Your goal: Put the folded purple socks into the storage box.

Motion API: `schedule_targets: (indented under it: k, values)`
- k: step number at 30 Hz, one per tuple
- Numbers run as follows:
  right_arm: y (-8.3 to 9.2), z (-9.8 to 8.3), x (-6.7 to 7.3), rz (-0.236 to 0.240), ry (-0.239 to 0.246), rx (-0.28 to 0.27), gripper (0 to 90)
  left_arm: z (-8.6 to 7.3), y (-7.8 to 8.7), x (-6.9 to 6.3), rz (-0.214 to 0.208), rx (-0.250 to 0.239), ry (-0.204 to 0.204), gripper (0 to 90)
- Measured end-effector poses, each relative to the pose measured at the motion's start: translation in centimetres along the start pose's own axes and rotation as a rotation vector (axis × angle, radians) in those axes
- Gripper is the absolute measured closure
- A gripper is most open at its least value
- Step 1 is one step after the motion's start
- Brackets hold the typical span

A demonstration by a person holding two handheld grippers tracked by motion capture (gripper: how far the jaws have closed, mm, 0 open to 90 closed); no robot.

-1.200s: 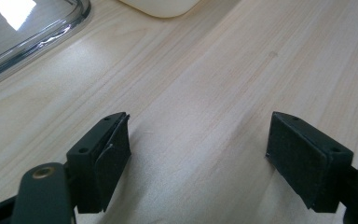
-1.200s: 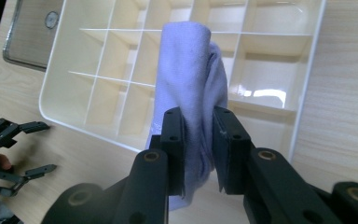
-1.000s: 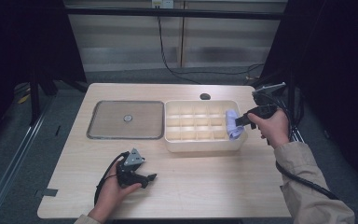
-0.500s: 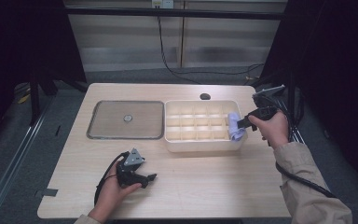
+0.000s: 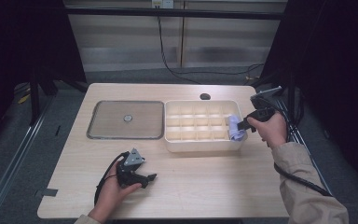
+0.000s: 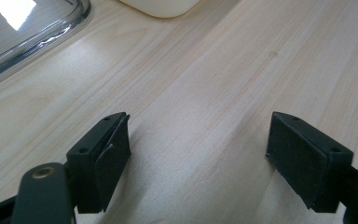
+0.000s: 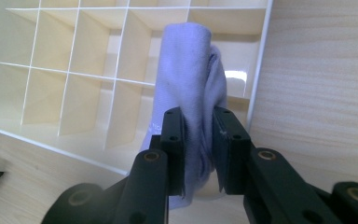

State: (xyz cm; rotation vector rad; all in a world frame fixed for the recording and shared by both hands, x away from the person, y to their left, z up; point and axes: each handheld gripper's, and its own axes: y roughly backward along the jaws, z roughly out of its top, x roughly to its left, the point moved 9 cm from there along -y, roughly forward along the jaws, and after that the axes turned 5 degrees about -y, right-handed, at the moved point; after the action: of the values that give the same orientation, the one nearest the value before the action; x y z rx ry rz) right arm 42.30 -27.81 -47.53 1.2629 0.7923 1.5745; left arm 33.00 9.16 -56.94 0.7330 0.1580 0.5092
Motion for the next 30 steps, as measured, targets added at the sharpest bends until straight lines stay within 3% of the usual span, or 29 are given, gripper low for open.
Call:
schedule_targets:
  k: [22, 30]
  values:
    - [-1.1, -0.7, -0.7, -0.035, -0.003, 0.021, 75.6, 0.0, 0.0, 0.1, 0.004, 0.002, -0.005, 20.9]
    - [-1.5, -0.7, -0.7, -0.064, 0.018, 0.028, 75.6, 0.0, 0.0, 0.1, 0.005, 0.002, -0.005, 20.9]
